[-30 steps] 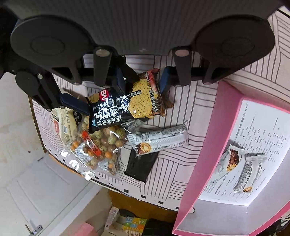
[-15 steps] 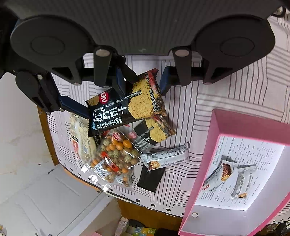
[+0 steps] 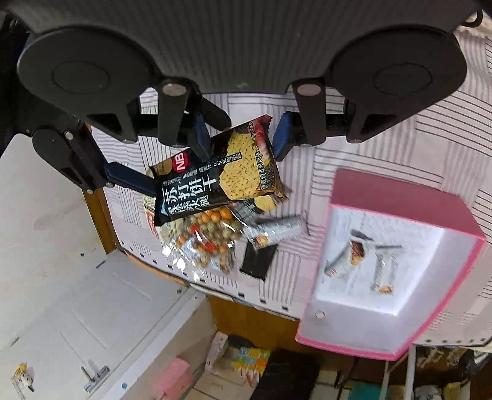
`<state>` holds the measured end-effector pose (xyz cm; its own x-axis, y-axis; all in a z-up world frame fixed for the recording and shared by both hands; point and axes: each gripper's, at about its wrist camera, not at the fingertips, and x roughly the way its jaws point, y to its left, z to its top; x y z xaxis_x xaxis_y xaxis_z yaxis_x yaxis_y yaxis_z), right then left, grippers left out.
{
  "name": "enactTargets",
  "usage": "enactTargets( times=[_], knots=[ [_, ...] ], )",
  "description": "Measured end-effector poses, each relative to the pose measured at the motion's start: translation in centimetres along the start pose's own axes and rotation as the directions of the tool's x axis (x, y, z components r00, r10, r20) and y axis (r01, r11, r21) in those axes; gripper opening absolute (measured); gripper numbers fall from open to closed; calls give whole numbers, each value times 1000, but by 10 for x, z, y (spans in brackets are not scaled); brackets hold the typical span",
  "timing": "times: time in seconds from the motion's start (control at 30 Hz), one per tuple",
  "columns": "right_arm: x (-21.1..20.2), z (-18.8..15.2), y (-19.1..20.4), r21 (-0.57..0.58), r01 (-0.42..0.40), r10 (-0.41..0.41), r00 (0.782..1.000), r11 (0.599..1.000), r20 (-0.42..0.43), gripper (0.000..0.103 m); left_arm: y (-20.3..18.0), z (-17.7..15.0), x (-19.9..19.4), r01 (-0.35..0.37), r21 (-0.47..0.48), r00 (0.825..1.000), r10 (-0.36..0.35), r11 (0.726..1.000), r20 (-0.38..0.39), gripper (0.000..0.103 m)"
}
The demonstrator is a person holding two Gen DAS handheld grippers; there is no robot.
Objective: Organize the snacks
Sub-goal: 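Carry the black cracker pack into the pink box and release it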
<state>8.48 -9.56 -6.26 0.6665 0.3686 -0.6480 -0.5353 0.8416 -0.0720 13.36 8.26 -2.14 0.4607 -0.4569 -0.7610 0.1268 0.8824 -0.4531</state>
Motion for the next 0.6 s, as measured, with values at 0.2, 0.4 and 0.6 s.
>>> enactTargets(
  times=[0.2, 0.4, 0.6],
  knots=[
    [7, 23, 8, -24, -72, 74, 996, 997, 51, 94, 18, 11, -22, -34, -4, 997, 34, 999, 68, 41],
    [32, 48, 10, -52, -131, 133, 990, 990, 43, 73, 51, 33, -26, -78, -43, 994, 81, 996, 73, 43],
    [81, 66, 1, 13, -162, 163, 986, 987, -22, 58, 93, 58, -2, -106, -117, 993, 111, 988, 37, 44]
  ],
)
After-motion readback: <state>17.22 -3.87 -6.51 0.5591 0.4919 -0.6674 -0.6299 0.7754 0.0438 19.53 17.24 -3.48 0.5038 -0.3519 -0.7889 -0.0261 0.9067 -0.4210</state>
